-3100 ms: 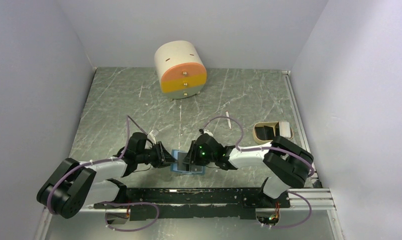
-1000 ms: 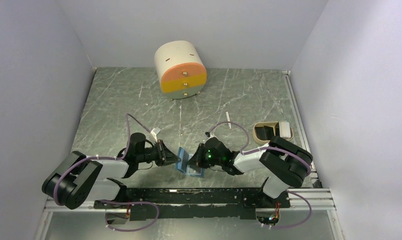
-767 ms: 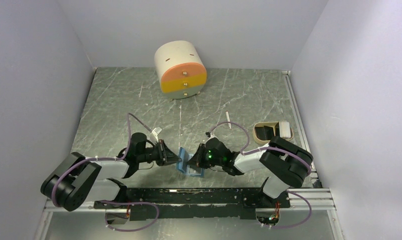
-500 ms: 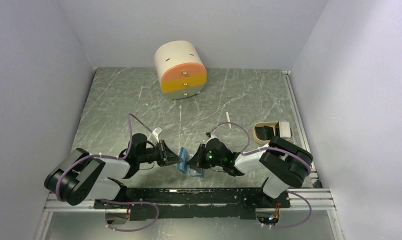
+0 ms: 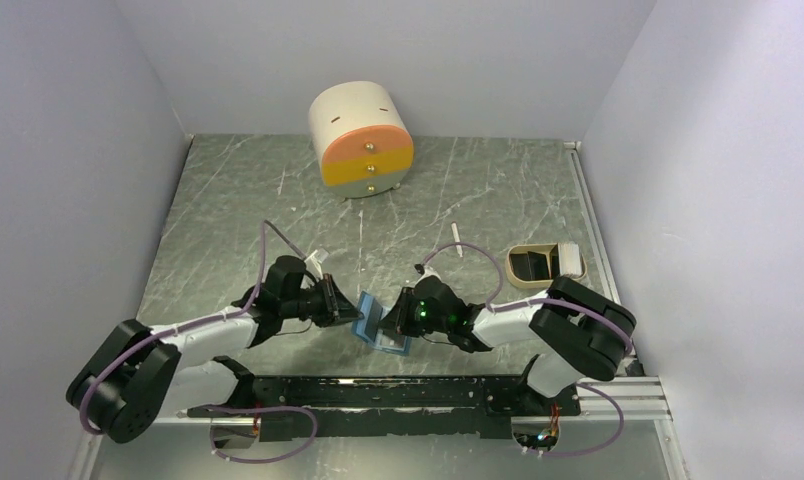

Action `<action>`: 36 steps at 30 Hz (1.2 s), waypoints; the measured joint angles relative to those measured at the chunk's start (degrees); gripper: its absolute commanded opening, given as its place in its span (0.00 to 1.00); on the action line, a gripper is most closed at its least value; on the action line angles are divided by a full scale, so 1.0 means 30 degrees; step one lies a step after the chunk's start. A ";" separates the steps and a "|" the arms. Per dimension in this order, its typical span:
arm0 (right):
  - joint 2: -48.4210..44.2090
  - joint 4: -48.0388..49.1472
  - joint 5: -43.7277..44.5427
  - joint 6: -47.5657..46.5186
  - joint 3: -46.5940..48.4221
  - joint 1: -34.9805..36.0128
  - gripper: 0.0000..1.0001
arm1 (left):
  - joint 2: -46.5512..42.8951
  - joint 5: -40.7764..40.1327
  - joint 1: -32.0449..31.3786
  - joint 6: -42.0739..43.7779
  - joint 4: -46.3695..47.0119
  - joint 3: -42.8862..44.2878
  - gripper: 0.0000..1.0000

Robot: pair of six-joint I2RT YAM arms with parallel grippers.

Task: Put the credit cards into the card holder
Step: Turn over the card slot in the card holder.

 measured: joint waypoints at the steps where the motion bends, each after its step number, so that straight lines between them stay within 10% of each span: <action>1: -0.0058 -0.0087 0.0051 -0.0036 -0.0007 0.0007 0.18 | -0.0277 -0.0539 -0.0080 0.0306 -0.1195 0.0408 0.15; 36: 0.0583 -0.2149 0.0051 -0.3126 0.2164 0.0000 0.24 | 0.0102 -0.1880 -0.1705 0.0933 -0.2951 0.1625 0.29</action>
